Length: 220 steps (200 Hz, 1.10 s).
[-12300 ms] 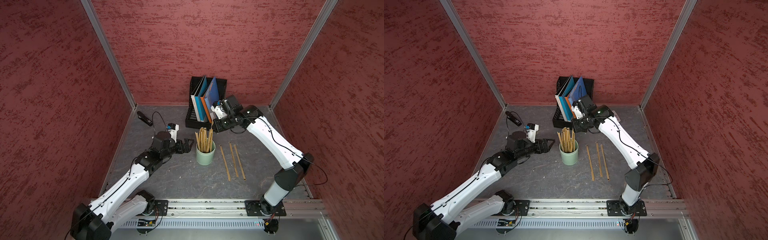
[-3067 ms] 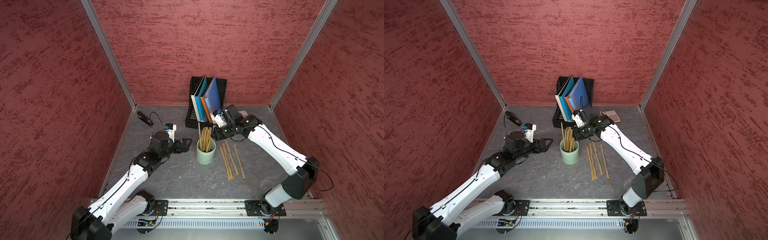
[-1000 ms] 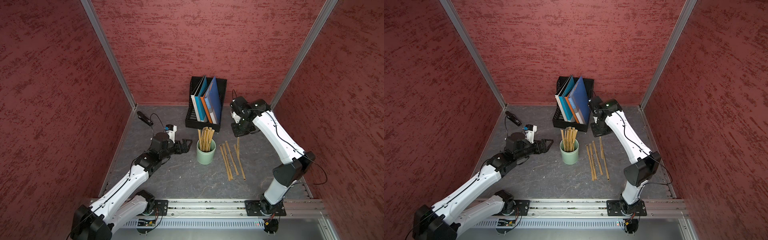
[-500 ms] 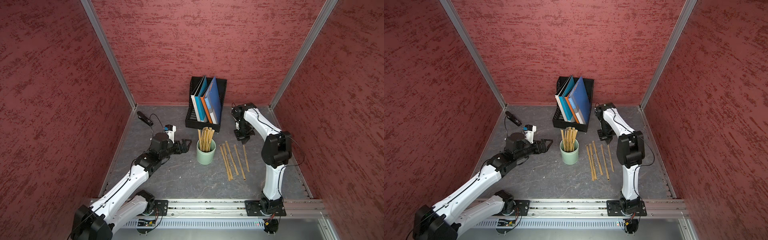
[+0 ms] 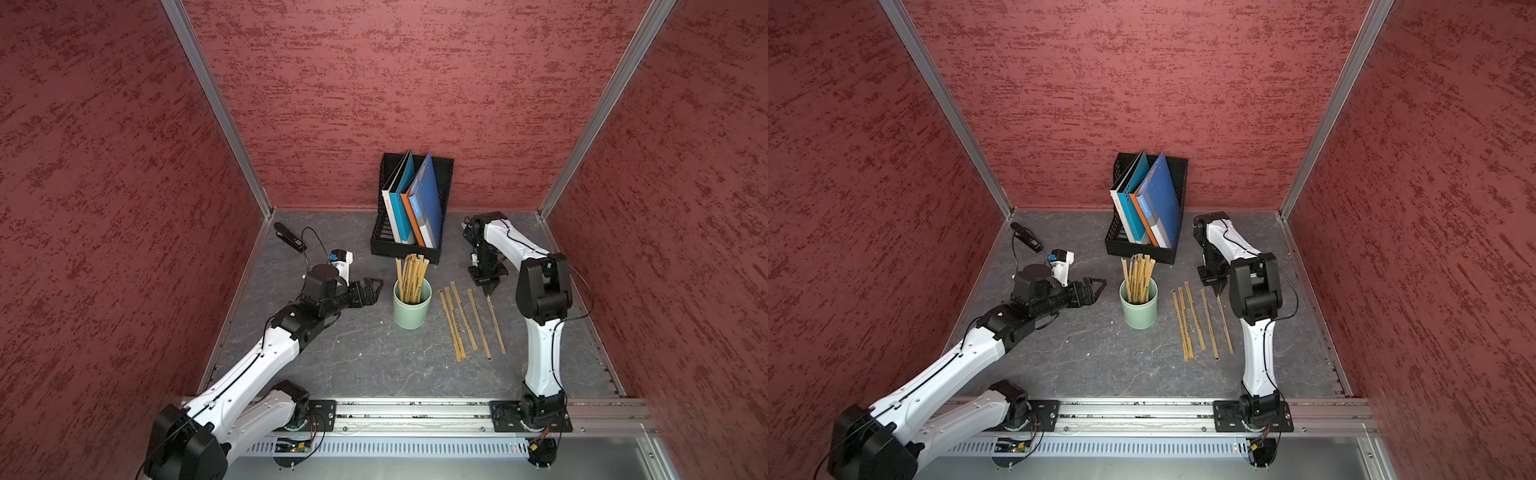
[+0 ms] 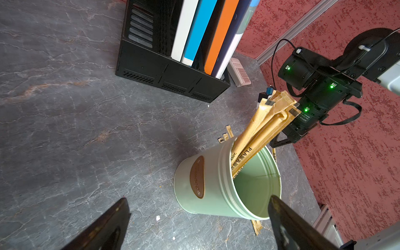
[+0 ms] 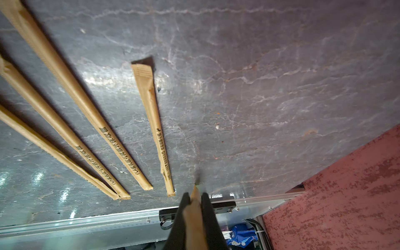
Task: Take the straws out of the storage container
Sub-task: Place the straw at the center of the board.
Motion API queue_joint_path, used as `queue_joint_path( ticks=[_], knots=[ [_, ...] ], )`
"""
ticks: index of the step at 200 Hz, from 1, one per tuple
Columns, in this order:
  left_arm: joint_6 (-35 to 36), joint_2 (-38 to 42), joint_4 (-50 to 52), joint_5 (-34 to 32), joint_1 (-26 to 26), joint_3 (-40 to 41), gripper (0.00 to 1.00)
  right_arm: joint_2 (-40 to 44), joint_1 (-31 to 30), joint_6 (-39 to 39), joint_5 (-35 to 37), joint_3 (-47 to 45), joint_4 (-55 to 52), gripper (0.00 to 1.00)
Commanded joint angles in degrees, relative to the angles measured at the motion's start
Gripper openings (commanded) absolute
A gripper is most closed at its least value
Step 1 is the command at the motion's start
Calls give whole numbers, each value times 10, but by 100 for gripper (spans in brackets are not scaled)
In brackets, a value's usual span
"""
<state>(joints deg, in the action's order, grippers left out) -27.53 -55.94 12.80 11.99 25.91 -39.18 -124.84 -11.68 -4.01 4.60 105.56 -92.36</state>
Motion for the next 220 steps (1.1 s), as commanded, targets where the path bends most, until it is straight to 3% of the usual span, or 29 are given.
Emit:
queue_joint_path(
  ticks=[1, 86, 129, 153, 188, 220],
  knots=[
    [8, -1, -12, 8, -3, 2, 100, -15, 11, 5, -16, -11, 19, 12],
    [6, 0, -6, 5, -4, -1, 100, 10, 22, -13, -16, -28, 59, 25],
    [11, -9, 6, 5, -1, -17, 100, 146, 5, -41, -76, -100, 179, 27],
    [28, -21, -11, 38, 1, -27, 100, 226, -21, -56, -122, -164, 249, 27],
    [53, -51, -17, 79, 5, -52, 78, 287, -40, -75, -181, -212, 304, 27],
    [75, -89, -4, 114, 11, -90, 71, 304, -45, -77, -220, -218, 327, 27]
  ],
)
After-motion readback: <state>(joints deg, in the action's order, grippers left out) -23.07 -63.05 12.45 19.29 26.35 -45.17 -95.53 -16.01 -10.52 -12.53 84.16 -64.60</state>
